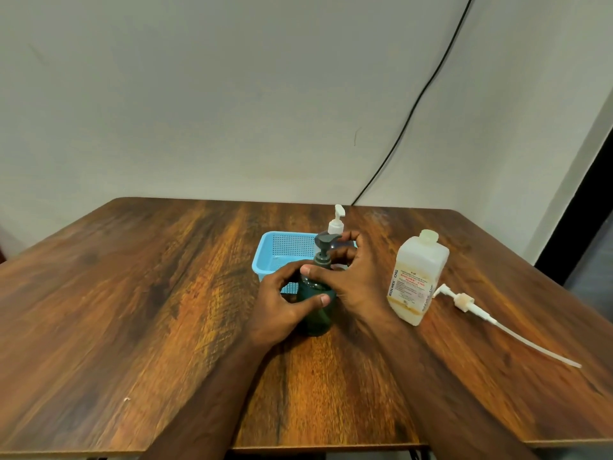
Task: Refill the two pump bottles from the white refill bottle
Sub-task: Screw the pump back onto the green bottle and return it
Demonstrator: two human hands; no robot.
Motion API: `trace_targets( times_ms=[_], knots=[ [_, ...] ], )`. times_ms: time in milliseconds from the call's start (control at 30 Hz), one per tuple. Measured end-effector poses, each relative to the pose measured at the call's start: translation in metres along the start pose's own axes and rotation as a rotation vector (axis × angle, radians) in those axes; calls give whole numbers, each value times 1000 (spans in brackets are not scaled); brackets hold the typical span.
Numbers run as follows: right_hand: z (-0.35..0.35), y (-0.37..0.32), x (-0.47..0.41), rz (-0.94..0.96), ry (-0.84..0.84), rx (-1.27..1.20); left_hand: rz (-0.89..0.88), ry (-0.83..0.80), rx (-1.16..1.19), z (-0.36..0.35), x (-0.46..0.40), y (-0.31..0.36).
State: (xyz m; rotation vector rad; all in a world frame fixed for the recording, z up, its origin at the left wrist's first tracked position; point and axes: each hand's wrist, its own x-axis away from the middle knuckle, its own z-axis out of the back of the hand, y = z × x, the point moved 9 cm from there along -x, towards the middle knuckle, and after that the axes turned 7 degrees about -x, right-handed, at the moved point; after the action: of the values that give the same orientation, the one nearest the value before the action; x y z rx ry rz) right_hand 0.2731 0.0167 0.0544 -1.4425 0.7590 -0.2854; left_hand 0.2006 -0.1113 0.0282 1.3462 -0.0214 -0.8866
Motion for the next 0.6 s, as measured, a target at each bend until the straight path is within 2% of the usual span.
trace_targets(
  times_ms=[200, 267, 467, 533, 600],
  knots=[
    [-20, 8, 7, -100, -278, -184, -18, 6, 29, 1, -3, -1],
    [-16, 7, 5, -73, -256, -151, -27, -2, 28, 0, -3, -1],
    [-4, 6, -2, -21, -17, -97, 0, 1, 11, -1, -2, -4],
    [-7, 4, -1, -25, -54, -71, 18, -17, 34, 0, -4, -7],
    [-14, 3, 2, -47, -178, -108, 34, -75, 85, 0, -5, -12]
  ],
)
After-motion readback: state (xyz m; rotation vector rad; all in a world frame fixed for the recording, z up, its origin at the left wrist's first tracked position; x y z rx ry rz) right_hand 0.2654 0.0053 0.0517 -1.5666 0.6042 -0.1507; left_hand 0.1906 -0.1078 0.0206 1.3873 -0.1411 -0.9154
